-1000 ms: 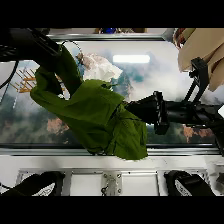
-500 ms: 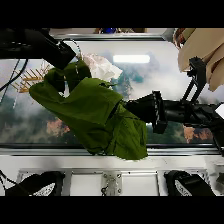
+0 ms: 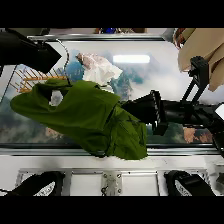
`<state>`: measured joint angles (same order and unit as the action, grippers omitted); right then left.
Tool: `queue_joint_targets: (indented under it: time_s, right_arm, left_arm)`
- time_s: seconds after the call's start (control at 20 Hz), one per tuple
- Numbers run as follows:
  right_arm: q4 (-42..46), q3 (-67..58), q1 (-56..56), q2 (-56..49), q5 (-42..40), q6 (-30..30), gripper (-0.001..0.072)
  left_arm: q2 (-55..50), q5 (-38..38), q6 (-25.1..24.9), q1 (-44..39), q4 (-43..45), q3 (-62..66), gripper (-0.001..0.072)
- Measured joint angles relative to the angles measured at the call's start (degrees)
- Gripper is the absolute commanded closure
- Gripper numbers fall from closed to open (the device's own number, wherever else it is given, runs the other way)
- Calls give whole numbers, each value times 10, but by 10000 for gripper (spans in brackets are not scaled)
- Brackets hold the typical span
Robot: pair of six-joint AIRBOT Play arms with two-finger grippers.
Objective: Fold the clothes and pants, and hang the long-sleeved shirts on hangers.
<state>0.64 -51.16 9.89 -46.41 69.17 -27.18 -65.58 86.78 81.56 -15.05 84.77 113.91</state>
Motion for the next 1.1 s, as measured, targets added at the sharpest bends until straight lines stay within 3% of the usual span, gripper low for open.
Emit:
queue_joint_targets:
  time_s: [0.35, 0.7, 1.1]
  right_arm:
    - [26, 0, -1, 0, -2, -2, 704]
    - [37, 1, -2, -1, -50, -5, 704]
    - [30, 1, -1, 0, -62, -3, 704]
  left_arm:
    - [5, 9, 35, 4, -26, -37, 74]
    - [6, 13, 40, 4, -99, -103, 74]
    - [6, 5, 39, 4, -100, -119, 74]
